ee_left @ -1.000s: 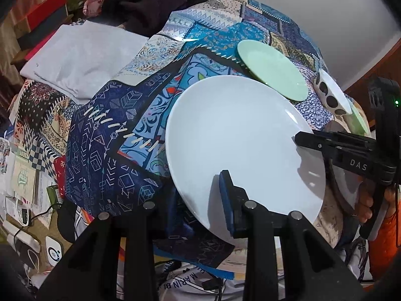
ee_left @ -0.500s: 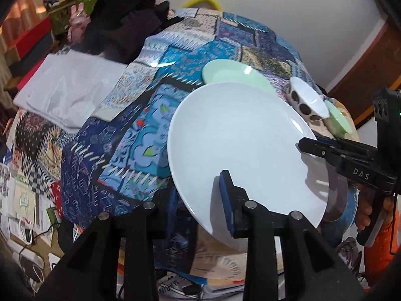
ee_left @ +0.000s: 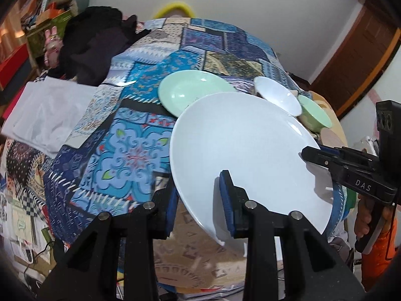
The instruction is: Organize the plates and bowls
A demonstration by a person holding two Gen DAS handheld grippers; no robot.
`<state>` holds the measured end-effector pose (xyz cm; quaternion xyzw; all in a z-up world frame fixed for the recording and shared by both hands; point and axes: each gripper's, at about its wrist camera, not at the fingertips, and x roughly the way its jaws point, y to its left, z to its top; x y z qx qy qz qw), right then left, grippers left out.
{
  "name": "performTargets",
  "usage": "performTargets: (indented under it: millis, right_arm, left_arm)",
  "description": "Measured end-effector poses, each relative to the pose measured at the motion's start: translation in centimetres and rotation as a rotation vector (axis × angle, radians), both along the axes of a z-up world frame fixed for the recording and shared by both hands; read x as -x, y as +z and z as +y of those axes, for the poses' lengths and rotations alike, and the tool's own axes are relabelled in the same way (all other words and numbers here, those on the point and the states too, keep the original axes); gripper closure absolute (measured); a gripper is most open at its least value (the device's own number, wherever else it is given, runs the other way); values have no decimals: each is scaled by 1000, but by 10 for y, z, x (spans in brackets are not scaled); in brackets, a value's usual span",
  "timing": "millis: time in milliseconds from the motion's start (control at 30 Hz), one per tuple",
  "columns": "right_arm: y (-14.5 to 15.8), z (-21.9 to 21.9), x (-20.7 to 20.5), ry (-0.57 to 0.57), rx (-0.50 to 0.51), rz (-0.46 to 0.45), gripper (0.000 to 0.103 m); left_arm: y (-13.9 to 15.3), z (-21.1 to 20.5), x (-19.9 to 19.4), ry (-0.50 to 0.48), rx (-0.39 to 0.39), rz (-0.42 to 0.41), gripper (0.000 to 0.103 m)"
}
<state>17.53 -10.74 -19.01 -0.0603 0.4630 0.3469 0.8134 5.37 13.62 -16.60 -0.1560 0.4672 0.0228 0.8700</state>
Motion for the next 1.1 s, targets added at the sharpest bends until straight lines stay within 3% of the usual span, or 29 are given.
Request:
performTargets:
  millis: [633,1100]
  right_arm:
    - [-24,-73,3,-152,4,64,79]
    - [-41,-86,0,-183,19,117,79]
  left_arm:
    - [-19,-67,-33,-162,10,54,71]
    - [-47,-86,-48,-205,13,120,71]
